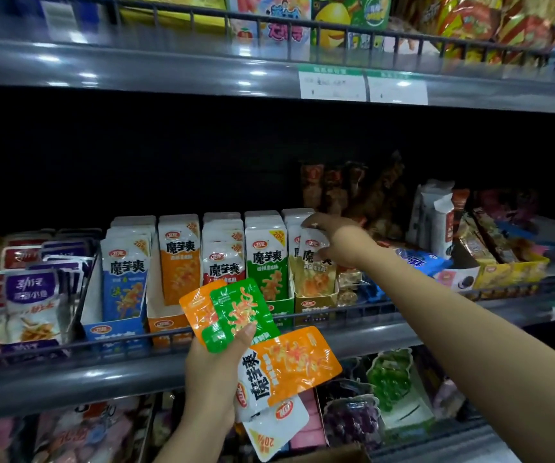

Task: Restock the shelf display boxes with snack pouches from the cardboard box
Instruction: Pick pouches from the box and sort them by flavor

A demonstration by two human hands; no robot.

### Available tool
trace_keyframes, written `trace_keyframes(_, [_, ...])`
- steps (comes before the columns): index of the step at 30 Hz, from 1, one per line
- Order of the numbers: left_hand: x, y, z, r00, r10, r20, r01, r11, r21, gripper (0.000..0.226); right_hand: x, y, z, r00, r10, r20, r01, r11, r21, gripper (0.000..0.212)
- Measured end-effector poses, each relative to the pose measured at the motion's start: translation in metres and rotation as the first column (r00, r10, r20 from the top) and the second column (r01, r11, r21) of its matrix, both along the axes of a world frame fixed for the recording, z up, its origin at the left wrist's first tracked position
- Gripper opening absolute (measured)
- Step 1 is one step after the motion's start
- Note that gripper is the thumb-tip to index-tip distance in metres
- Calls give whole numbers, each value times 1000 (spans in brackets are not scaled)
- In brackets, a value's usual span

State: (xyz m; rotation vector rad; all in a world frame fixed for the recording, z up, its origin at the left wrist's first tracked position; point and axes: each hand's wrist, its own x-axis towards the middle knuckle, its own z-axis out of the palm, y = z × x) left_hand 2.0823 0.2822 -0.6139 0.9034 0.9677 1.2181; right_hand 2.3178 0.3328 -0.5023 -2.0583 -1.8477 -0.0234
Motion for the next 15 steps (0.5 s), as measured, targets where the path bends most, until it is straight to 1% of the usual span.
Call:
trace_keyframes(3, [1, -1, -1, 1000, -11, 27, 11, 1000, -14, 34, -4, 0, -4, 999, 47, 18, -49, 994, 94, 62])
trace_keyframes(6, [0, -3, 1, 999, -30, 44, 31, 999, -26, 31, -6, 2, -16, 987, 92, 129, -113, 978, 174, 55])
trace_keyframes(9, [-1, -3, 2, 998, -24, 59, 27, 999, -42, 31, -2, 2, -24, 981, 20, 191, -74, 957, 280, 55])
trace_keyframes(10, [-2, -3, 3, 998, -16, 59, 19, 999, -44, 31, -2, 0, -25, 980, -11, 197, -48, 955, 293, 55])
trace_keyframes(12, [-4, -1, 4, 998, 2, 69, 1, 999, -45, 31, -6, -7, -23, 986, -24, 166, -29, 952, 306, 52])
trace_keyframes(13, [-6, -1, 4, 997, 4, 77, -1, 999, -46, 32, -11, -13, -23, 992, 6, 125, -47, 944, 326, 48])
trace_keyframes(15, [-8, 0, 7, 996, 4, 92, 0, 999, -39, 37, -25, -31, -20, 993, 119, 25, -121, 934, 336, 32])
